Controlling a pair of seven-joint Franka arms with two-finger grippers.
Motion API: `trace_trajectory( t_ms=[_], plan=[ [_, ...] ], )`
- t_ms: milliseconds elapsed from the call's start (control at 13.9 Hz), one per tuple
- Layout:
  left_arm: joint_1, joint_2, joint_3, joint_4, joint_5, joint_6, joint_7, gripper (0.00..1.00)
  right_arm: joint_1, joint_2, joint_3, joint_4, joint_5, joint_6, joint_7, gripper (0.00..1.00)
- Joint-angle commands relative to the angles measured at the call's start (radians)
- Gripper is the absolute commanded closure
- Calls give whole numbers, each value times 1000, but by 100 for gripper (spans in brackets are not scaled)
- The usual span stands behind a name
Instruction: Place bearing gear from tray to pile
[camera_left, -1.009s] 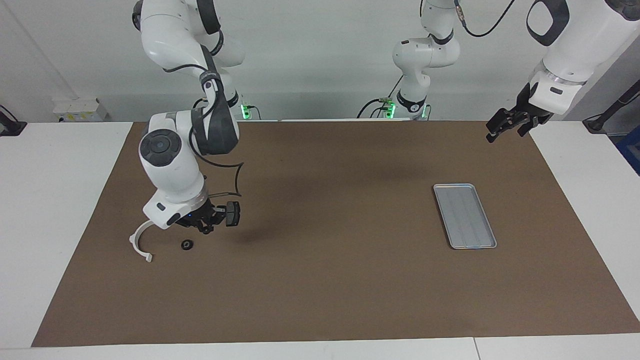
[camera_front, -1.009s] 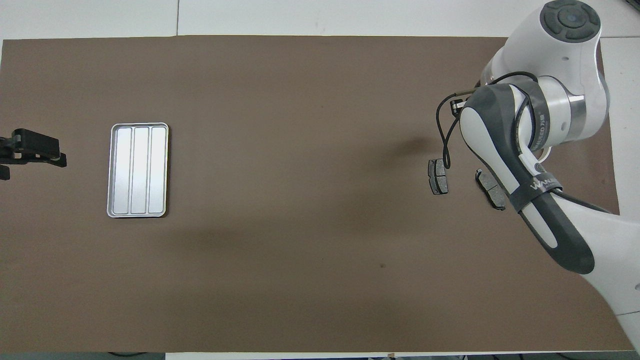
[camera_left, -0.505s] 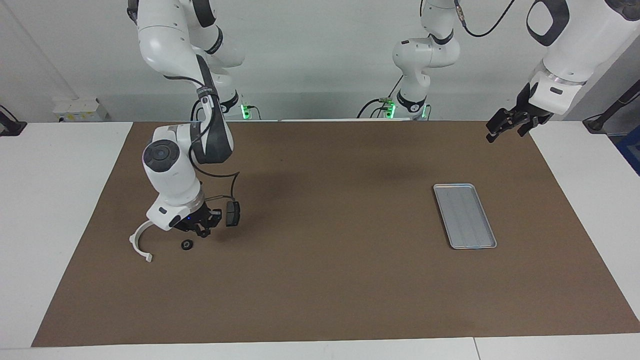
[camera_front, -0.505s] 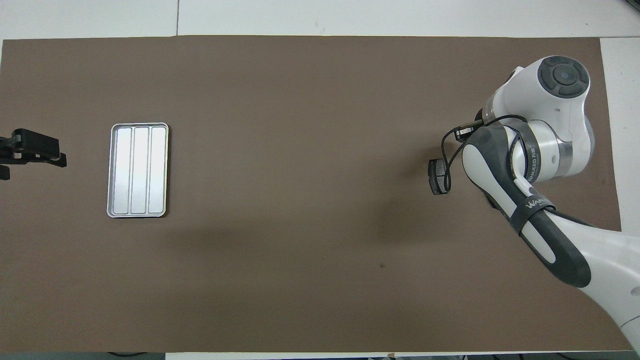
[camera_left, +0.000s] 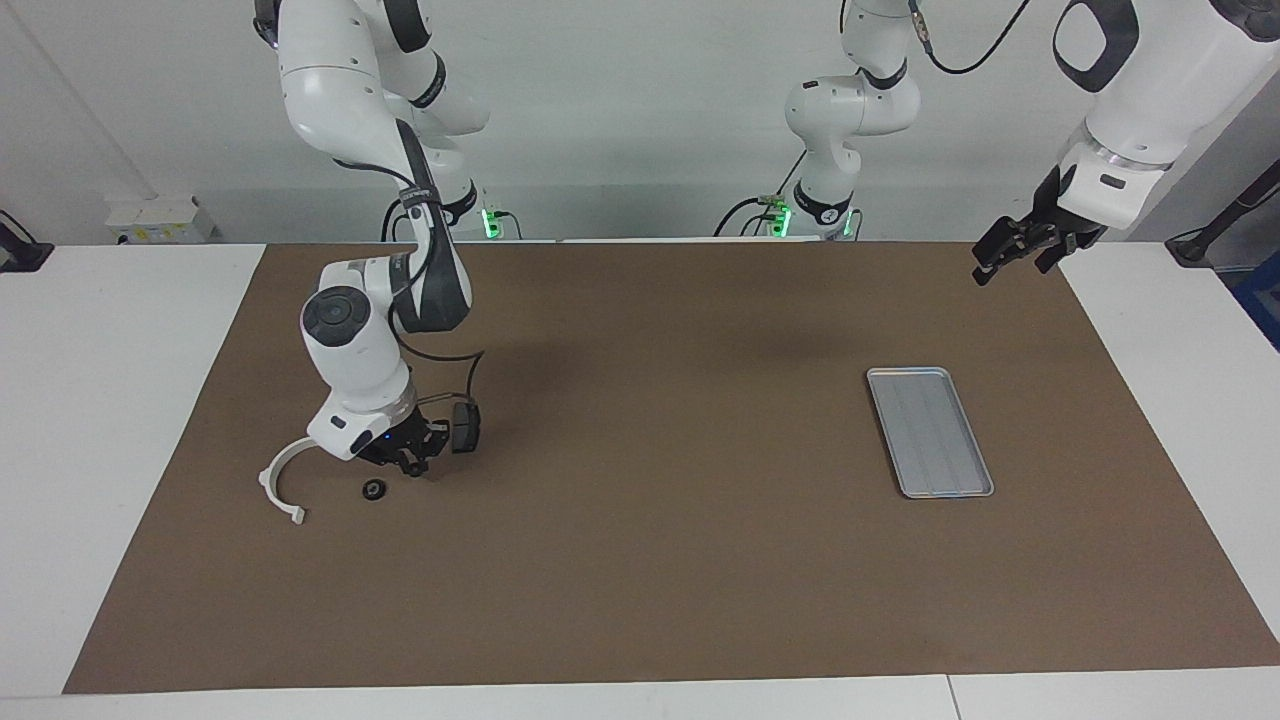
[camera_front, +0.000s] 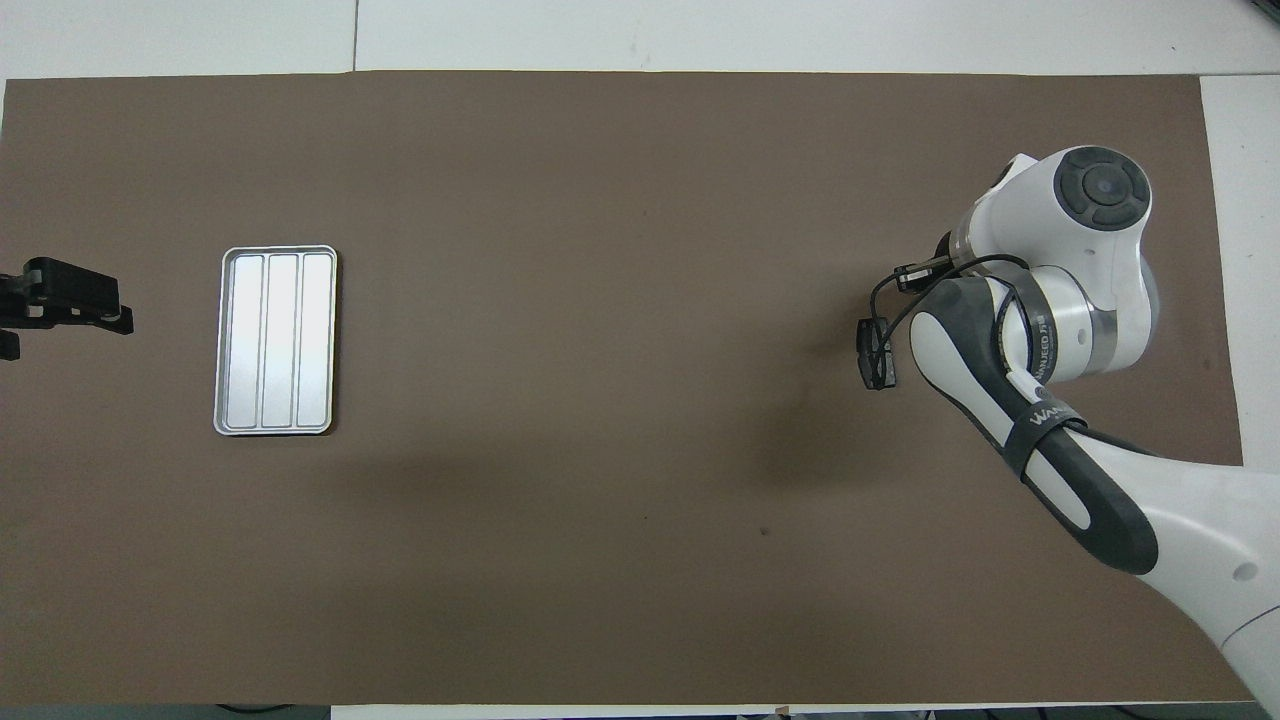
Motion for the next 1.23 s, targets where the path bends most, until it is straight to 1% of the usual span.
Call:
trace_trajectory(
  t_ms=[0,144,361,433,505,577,649,721,793,865,937,1154],
  plan=[
    [5,-31,-3,-39,-8,21,9,0,-10,27,12,-12,14,56,13,100],
    [5,-31,-3,-39,-8,21,7,0,-9,48,12,-10,14,87,22,100],
    [7,-31,-3,-39,-8,21,9,0,-9,48,12,-10,14,88,25,100],
    [5,-31,-3,-39,-8,21,9,0,-9,48,11,-10,14,88,25,86],
    [5,-31,-3,-39,-8,20,9,0,-9,48,11,-10,14,88,25,79],
    [5,-31,-3,-39,-8,20,7,0,-9,50,11,-12,14,88,28,76],
    [5,-31,-3,-39,-8,21,7,0,-9,50,11,-12,14,88,31,68],
    [5,-31,-3,-39,-8,21,7,0,-9,50,11,-12,14,84,31,29],
    [5,-31,-3,-39,-8,20,7,0,-9,44,11,-7,14,72,28,11],
    [5,-31,-3,-39,-8,21,7,0,-9,35,11,-3,13,59,28,6],
    [5,-31,-3,-39,-8,20,7,0,-7,19,12,12,13,20,28,0],
    [5,-31,-3,-39,-8,20,7,0,-10,-27,14,161,11,-193,22,0]
  ],
)
